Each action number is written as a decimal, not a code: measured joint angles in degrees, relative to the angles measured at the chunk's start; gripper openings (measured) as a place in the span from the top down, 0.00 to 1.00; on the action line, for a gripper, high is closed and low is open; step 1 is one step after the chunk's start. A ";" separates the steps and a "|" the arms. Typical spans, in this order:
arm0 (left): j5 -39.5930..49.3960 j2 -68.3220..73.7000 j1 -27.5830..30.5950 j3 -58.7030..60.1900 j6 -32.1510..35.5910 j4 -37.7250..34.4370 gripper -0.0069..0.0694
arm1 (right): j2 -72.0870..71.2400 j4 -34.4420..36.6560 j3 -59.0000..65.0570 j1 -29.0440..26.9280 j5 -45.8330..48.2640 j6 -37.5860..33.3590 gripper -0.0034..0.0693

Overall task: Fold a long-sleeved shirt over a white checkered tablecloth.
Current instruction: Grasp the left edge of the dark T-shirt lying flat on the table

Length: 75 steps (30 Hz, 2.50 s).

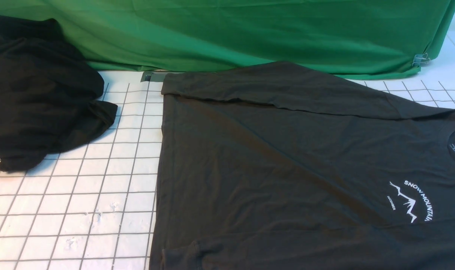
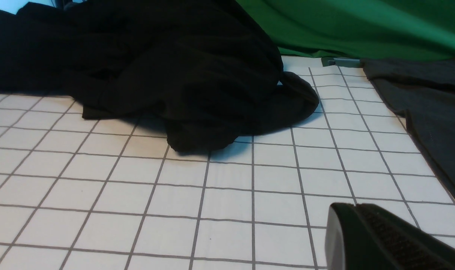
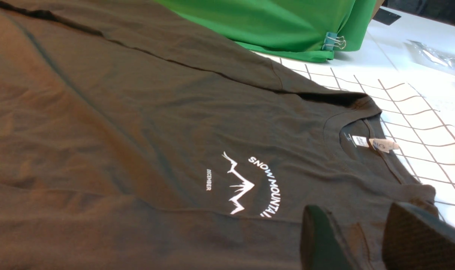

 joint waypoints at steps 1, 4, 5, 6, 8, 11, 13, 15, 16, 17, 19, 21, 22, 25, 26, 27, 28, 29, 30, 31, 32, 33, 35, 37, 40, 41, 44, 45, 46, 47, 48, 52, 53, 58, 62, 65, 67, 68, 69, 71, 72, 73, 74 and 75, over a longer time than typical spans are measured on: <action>0.00 0.00 0.00 0.00 0.00 0.00 0.89 | 0.00 0.00 0.00 0.00 0.00 0.00 0.62; 0.00 0.00 0.00 0.00 0.00 0.04 0.89 | 0.00 0.00 0.00 0.00 0.00 0.00 0.62; 0.00 0.00 0.00 0.00 0.00 0.04 0.89 | 0.00 0.00 0.00 0.00 0.00 0.00 0.62; 0.00 0.00 0.00 0.00 0.00 0.04 0.89 | 0.00 0.00 0.00 0.00 0.00 0.00 0.62; 0.00 0.00 0.00 0.00 0.00 0.04 0.89 | 0.00 0.00 0.00 0.00 0.00 0.00 0.62; 0.00 0.00 0.00 0.00 0.00 0.04 0.89 | 0.00 0.00 0.00 0.00 0.00 0.00 0.62; 0.00 0.00 0.00 0.00 0.00 0.04 0.89 | 0.00 0.00 0.00 0.00 0.00 0.00 0.62; 0.00 0.00 0.00 0.00 0.00 0.04 0.89 | 0.00 0.00 0.00 0.00 -0.39 -0.64 0.62; 0.00 0.00 0.00 0.00 0.00 0.04 0.89 | 0.00 0.00 0.00 0.00 -0.61 -1.10 0.62; 0.00 0.00 0.00 0.00 0.00 0.04 0.89 | 0.00 0.00 0.00 0.00 -0.70 -1.24 0.62; 0.00 0.00 0.00 0.00 0.00 0.04 0.89 | 0.00 0.00 0.00 0.00 -1.46 -3.29 0.62; 0.00 0.00 0.00 0.00 0.05 0.04 0.89 | 0.00 0.00 0.00 0.00 -1.64 -3.87 0.62; 0.00 0.00 0.00 0.00 0.05 0.04 0.89 | 0.00 0.00 0.00 0.00 -1.64 -3.87 0.62; -0.05 0.00 0.00 0.00 0.05 0.04 0.89 | 0.00 0.00 0.00 0.00 -1.65 -4.47 0.62; -0.04 0.00 0.00 0.00 0.05 0.04 0.89 | 0.00 0.00 0.00 0.00 -1.65 -4.47 0.62; -0.13 0.00 0.00 0.00 0.05 0.04 0.89 | 0.00 0.00 0.00 0.00 -1.65 -4.47 0.62; -0.22 0.00 0.00 0.00 0.05 0.04 0.89 | 0.00 0.00 0.00 0.00 -1.65 -4.47 0.62; -0.85 0.00 0.00 0.00 0.05 0.04 0.89 | 0.00 0.00 0.00 0.00 -1.71 -4.47 0.62; -0.85 0.00 0.00 0.00 0.05 0.04 0.89 | 0.00 0.00 0.00 0.00 -1.70 -4.47 0.62; -2.46 0.00 0.00 0.00 0.05 0.04 0.89 | 0.00 0.06 0.00 0.00 -1.70 -4.47 0.62; -3.24 0.00 0.00 0.00 0.05 -0.02 0.89 | 0.00 0.61 0.00 0.00 -1.70 -3.66 0.62; -3.89 0.00 0.00 0.00 -0.12 -0.36 0.89 | 0.00 1.48 0.00 0.00 -1.70 -2.99 0.62; -6.76 0.00 0.00 0.00 -3.78 -6.83 0.89 | 0.00 8.14 0.00 0.00 -1.70 5.52 0.62; -8.17 0.00 0.00 0.00 -9.20 -13.90 0.89 | 0.00 13.57 0.00 0.00 -1.70 13.46 0.62; -9.36 0.00 0.00 0.00 -19.56 -28.19 0.89 | 0.00 18.65 0.00 0.00 -2.06 26.65 0.62; -9.44 0.00 0.00 0.00 -21.26 -29.62 0.89 | 0.00 19.21 0.00 0.00 -2.11 28.54 0.62; -9.50 0.00 0.00 0.00 -23.93 -31.26 0.89 | 0.00 20.03 0.00 0.00 -2.17 33.15 0.62; -9.56 0.00 0.00 0.00 -24.20 -30.28 0.89 | 0.00 20.21 0.00 0.00 -2.22 33.91 0.62; -9.56 0.00 0.00 0.00 -24.20 -30.10 0.89 | 0.00 20.21 0.00 0.00 -2.22 34.06 0.62; -9.68 0.00 0.00 0.00 -24.20 -28.81 0.89 | 0.00 20.35 0.00 0.00 -2.29 34.42 0.62; -9.81 0.00 0.00 0.00 -24.34 -28.31 0.89 | 0.00 20.41 0.00 0.00 -2.29 34.59 0.62; -9.86 0.00 0.00 0.00 -27.68 -29.24 0.89 | 0.00 20.76 0.00 0.00 -2.29 34.65 0.62; -10.12 0.00 0.00 0.00 -29.72 -30.18 0.89 | 0.00 20.94 0.00 0.00 -2.29 34.65 0.62; -7.30 -0.04 0.00 -4.14 -32.77 -32.70 0.89 | -0.06 20.75 -6.17 0.00 -1.47 28.57 0.64; -0.43 3.74 0.00 -18.09 -24.46 -28.95 0.89 | 3.31 18.77 -18.52 0.00 -1.08 18.87 0.84; 6.64 9.94 0.00 -27.39 -20.76 -25.13 0.89 | 8.53 17.74 -26.90 0.00 1.92 13.13 0.92; 19.75 21.90 0.00 -38.71 -14.59 -22.58 0.89 | 15.87 17.37 -35.58 0.00 10.22 8.62 0.94; 24.33 24.76 0.00 -40.80 -12.40 -22.49 0.89 | 18.89 17.37 -38.03 0.00 13.63 6.91 0.94; 31.05 31.53 0.00 -45.00 -8.82 -22.89 0.89 | 22.00 17.37 -40.75 0.00 19.34 5.23 0.94; 39.84 39.27 0.00 -48.38 -3.18 -24.95 0.89 | 27.94 17.31 -44.88 0.00 27.91 2.53 0.94; 44.34 45.78 0.00 -50.01 0.68 -27.14 0.89 | 31.27 17.31 -46.51 0.00 33.71 0.81 0.94; 47.75 50.97 0.00 -50.49 4.20 -29.69 0.89 | 33.89 17.31 -47.04 0.00 37.11 -0.32 0.94; 49.51 53.48 0.00 -50.55 5.82 -31.46 0.89 | 35.89 17.31 -47.10 0.00 39.34 -0.93 0.94; 50.74 56.83 0.00 -50.55 7.86 -32.70 0.89 | 37.79 17.26 -47.17 0.00 41.46 -1.50 0.94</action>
